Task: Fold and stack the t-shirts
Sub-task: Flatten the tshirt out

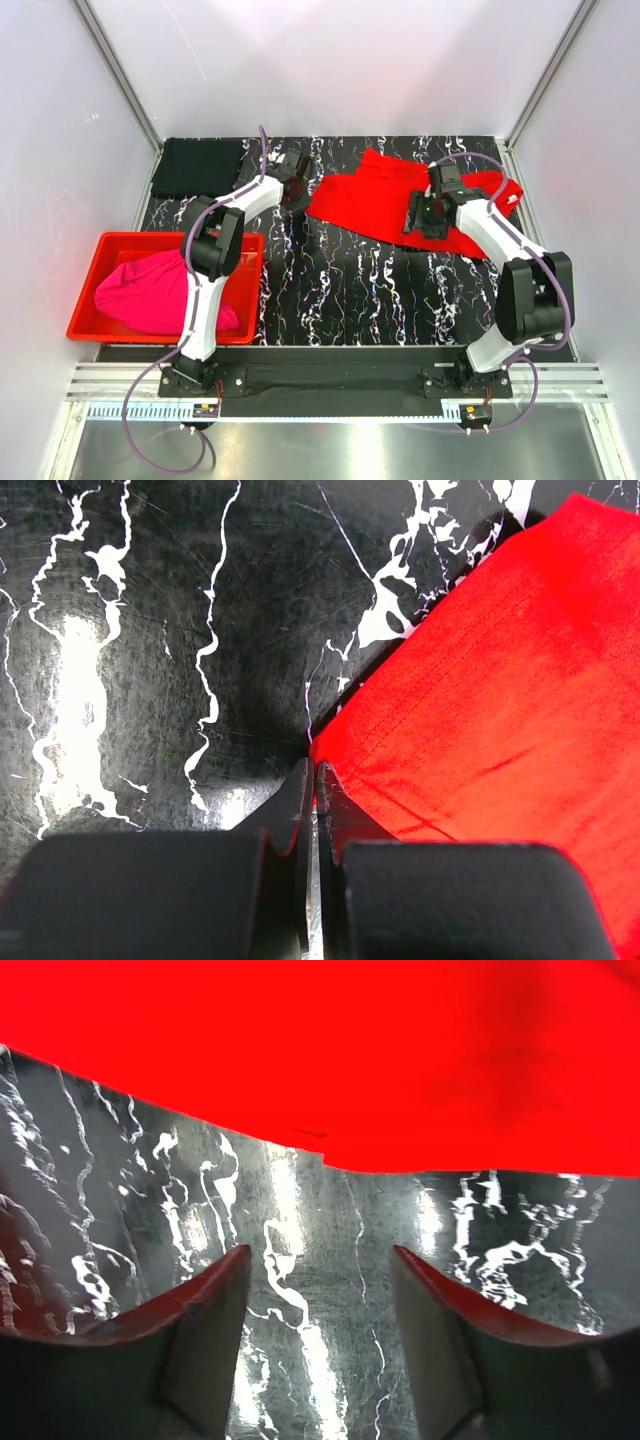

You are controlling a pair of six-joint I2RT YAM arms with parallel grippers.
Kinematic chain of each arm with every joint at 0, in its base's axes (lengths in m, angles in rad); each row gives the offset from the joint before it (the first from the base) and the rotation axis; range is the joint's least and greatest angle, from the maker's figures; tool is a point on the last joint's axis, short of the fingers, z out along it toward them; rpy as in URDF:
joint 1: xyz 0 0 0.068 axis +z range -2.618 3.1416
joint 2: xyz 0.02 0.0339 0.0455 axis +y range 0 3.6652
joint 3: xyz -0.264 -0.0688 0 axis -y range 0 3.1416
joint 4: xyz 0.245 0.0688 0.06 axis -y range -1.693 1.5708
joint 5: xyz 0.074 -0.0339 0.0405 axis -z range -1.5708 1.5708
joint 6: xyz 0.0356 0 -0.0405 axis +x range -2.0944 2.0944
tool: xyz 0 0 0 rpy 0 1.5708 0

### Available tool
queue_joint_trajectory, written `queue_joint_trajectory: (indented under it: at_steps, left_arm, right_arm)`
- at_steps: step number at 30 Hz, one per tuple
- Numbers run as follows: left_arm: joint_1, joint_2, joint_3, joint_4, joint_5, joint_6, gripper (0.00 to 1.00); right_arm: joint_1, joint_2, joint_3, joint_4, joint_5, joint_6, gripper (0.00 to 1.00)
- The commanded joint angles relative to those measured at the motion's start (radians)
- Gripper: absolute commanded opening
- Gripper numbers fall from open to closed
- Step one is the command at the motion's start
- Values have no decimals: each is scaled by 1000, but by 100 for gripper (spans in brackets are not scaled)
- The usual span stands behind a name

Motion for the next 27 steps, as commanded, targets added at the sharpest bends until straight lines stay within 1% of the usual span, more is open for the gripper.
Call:
queue_joint_trajectory:
  at_steps: [1, 2, 5, 7, 9, 12, 17, 20, 22, 27]
  left_arm:
    - [8, -73, -30, 38, -29, 36, 0]
    - [8, -76, -27, 39, -27, 37, 0]
    - [6, -76, -13, 33, -9, 43, 0]
    - [5, -79, -16, 33, 0, 42, 0]
    - [6, -83, -21, 39, 3, 44, 0]
    - [6, -83, -24, 41, 8, 44, 0]
    - [6, -86, -35, 53, 23, 40, 0]
    - [6, -90, -47, 58, 25, 43, 0]
    - [6, -92, -48, 59, 26, 44, 0]
    - [6, -93, -44, 59, 34, 42, 0]
  right_arm:
    - [60, 52, 2, 26, 89, -30, 63]
    - [75, 67, 11, 30, 102, -30, 56]
    - [118, 135, 48, 33, 193, -33, 52]
    - [136, 193, 91, 3, 246, -36, 50]
    - [152, 216, 108, -3, 290, -42, 46]
    - [173, 244, 130, 1, 349, -47, 42]
    - [179, 290, 163, -13, 435, -68, 41]
    - [179, 282, 162, 7, 448, -70, 40]
    - [179, 293, 174, 7, 425, -76, 38]
    - [178, 293, 173, 13, 360, -68, 40]
